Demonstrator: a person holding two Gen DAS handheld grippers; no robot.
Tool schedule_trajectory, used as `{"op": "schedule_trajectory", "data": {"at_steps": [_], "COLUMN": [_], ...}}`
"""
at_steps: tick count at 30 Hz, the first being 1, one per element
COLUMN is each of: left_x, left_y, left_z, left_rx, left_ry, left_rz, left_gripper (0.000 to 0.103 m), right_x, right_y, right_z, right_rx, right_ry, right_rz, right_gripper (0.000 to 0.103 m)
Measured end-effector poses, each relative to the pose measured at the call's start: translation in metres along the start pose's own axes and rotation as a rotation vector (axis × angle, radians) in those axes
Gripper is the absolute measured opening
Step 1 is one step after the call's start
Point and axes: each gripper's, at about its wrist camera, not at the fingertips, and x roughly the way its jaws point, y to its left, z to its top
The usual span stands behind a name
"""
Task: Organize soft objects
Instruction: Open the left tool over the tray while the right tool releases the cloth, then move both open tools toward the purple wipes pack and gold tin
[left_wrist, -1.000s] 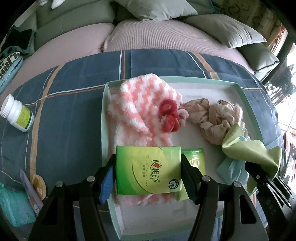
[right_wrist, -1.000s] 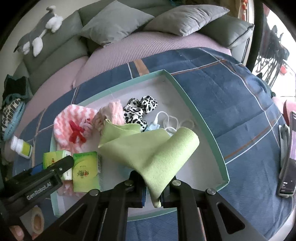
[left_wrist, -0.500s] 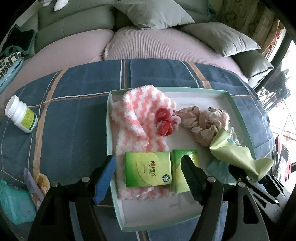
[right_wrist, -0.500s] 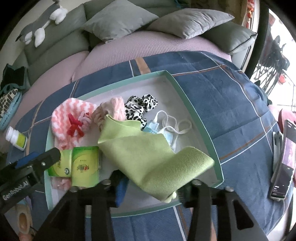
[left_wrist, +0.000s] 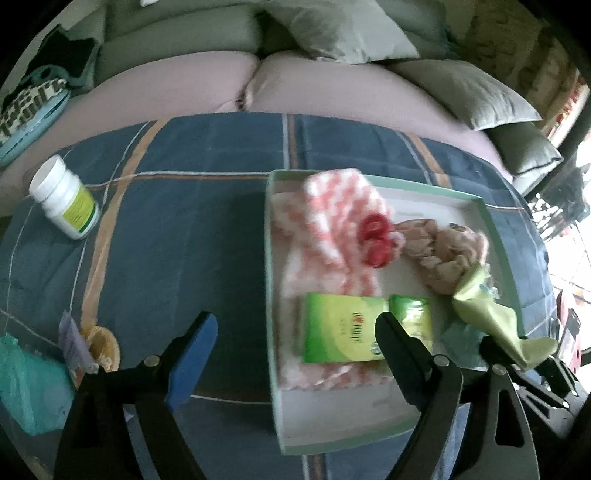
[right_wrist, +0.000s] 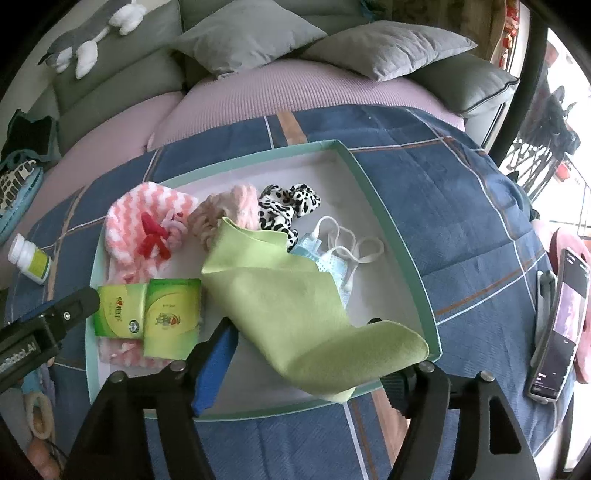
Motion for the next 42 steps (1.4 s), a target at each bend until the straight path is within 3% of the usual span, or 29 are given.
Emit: {"op": "schedule_trajectory", "data": {"at_steps": [5,11,24,42], "left_x": [-0.001,-0.004,-0.021,-0.027], "left_y": [0.012,0.026,0.062,0.103], "left_z": [-0.002,-0.005,-0.015,-0.036], "left_rx": [-0.028,-0.068,-0.15,-0.229], "left_ry": [0.001,0.001,-0.029,-0.002], "left_rz": [0.007,0.01,0.041,0.061], "left_gripper": [0.097,0.097,0.097,0.097], "right_x": [0.0,-0.004,-0.021,-0.033], "right_y": [-0.001,0.003,0.017,0.056], "right_z": [0.0,0.0,-0.001,-0.004], "right_rx": [0.004,-0.013,-0.058,-0.127], "right_ry": [-0.009,-0.037,-0.089,-0.11], "right_rz": [0.004,0.019,0.025,0.086], "right_gripper": [0.085,0.099,0.103,0.103]}}
